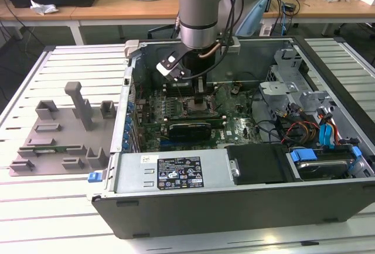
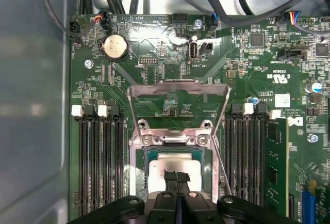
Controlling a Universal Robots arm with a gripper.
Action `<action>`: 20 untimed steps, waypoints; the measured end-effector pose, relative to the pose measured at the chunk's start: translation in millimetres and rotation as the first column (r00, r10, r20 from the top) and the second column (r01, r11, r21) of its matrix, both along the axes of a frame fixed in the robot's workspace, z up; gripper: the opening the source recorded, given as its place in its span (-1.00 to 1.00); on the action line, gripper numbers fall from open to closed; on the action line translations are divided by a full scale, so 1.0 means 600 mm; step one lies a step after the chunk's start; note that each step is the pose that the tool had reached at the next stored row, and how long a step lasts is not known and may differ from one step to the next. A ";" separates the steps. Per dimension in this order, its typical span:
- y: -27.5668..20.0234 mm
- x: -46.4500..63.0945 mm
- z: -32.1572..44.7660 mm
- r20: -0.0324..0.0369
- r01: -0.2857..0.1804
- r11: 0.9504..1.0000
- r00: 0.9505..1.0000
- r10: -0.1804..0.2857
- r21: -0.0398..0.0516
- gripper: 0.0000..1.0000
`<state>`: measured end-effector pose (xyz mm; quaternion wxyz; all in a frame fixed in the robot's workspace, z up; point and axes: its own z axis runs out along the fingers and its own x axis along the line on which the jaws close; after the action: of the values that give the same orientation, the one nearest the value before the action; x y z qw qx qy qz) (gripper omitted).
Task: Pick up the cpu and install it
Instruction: 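Place the cpu into insertion slot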
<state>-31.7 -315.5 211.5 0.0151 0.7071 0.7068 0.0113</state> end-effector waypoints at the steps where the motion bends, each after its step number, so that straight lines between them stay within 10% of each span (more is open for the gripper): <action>1: 0.0000 0.000 -0.002 0.000 0.000 1.000 1.000 0.000 0.000 -0.79; 20: 0.0004 0.000 -0.008 0.000 0.000 1.000 1.000 0.000 0.001 -0.79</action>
<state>-31.6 -315.3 206.5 0.0148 0.7072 0.7068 0.0119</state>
